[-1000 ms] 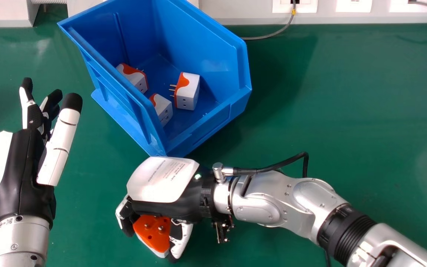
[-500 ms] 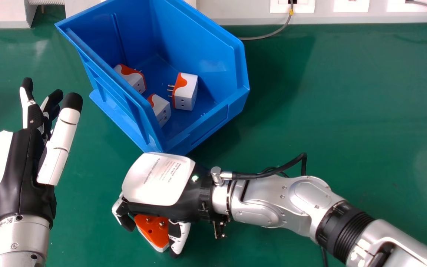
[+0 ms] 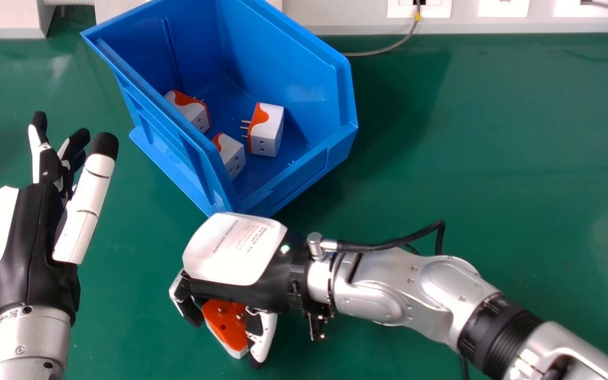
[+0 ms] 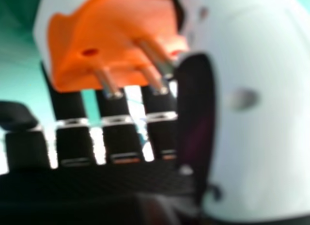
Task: Pick all objects and put in blue box
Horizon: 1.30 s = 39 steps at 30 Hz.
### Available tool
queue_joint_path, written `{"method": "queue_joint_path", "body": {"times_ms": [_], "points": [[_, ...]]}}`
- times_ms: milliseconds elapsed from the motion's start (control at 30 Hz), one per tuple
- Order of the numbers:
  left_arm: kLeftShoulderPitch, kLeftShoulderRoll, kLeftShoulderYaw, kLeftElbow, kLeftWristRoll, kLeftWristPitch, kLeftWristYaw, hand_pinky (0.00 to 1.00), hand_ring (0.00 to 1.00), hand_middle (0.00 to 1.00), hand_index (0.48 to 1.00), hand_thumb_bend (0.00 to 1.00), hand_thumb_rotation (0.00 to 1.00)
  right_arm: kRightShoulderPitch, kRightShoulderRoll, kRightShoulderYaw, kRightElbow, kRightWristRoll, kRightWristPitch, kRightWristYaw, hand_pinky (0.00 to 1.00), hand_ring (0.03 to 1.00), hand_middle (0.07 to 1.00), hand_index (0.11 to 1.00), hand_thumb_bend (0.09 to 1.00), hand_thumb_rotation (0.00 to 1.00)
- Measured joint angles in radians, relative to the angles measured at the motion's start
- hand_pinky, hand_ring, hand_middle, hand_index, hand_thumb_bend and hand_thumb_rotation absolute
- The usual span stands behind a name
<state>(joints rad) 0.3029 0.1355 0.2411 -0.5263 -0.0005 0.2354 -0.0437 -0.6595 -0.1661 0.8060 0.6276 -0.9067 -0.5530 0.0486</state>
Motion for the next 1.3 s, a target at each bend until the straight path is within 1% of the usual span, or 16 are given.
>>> {"method": "queue_joint_path", "body": {"times_ms": [100, 233, 333, 433, 633, 800, 933, 1067, 1300], "points": [[-0.001, 0.000, 0.000, -0.001, 0.000, 0.006, -0.001, 0.90, 0.97, 0.95, 0.945, 0.70, 0.83, 0.022, -0.022, -0.011, -0.048, 0.003, -0.002, 0.018, 0.07, 0.112, 0.424, 0.476, 0.515, 0.00], [-0.001, 0.000, 0.000, -0.001, 0.000, 0.007, -0.001, 0.90, 0.97, 0.95, 0.945, 0.70, 0.83, 0.042, -0.049, -0.029, -0.122, 0.016, -0.013, 0.042, 0.08, 0.120, 0.407, 0.482, 0.512, 0.00], [-0.001, 0.000, 0.000, -0.001, 0.000, 0.007, -0.001, 0.90, 0.96, 0.95, 0.945, 0.70, 0.83, 0.049, -0.065, -0.039, -0.166, 0.040, -0.043, 0.056, 0.08, 0.123, 0.396, 0.487, 0.510, 0.00], [-0.001, 0.000, 0.001, -0.001, 0.000, 0.008, -0.002, 0.90, 0.96, 0.95, 0.945, 0.70, 0.83, 0.064, -0.077, -0.064, -0.214, 0.077, -0.050, 0.084, 0.08, 0.121, 0.432, 0.482, 0.515, 0.00], [-0.003, 0.000, 0.001, -0.001, 0.000, 0.008, -0.002, 0.90, 0.96, 0.95, 0.945, 0.70, 0.83, 0.125, -0.109, -0.104, -0.345, 0.140, -0.042, 0.172, 0.08, 0.118, 0.457, 0.479, 0.517, 0.00], [-0.006, 0.001, 0.002, -0.001, 0.001, 0.010, -0.001, 0.90, 0.96, 0.95, 0.945, 0.70, 0.83, 0.179, -0.144, -0.149, -0.458, 0.195, -0.012, 0.239, 0.08, 0.118, 0.464, 0.478, 0.518, 0.00], [-0.008, 0.001, 0.002, -0.001, 0.001, 0.011, -0.002, 0.90, 0.96, 0.95, 0.945, 0.70, 0.83, 0.213, -0.172, -0.177, -0.510, 0.199, -0.001, 0.255, 0.08, 0.122, 0.466, 0.478, 0.518, 0.00], [-0.011, 0.003, 0.006, 0.000, 0.001, 0.011, -0.004, 0.90, 0.96, 0.95, 0.945, 0.70, 0.83, 0.245, -0.202, -0.206, -0.555, 0.201, 0.003, 0.268, 0.09, 0.136, 0.467, 0.478, 0.518, 0.00], [-0.019, 0.006, 0.015, 0.008, -0.001, 0.011, -0.010, 0.90, 0.96, 0.95, 0.945, 0.70, 0.83, 0.289, -0.239, -0.259, -0.610, 0.229, 0.005, 0.287, 0.07, 0.112, 0.468, 0.477, 0.519, 0.00]]}}
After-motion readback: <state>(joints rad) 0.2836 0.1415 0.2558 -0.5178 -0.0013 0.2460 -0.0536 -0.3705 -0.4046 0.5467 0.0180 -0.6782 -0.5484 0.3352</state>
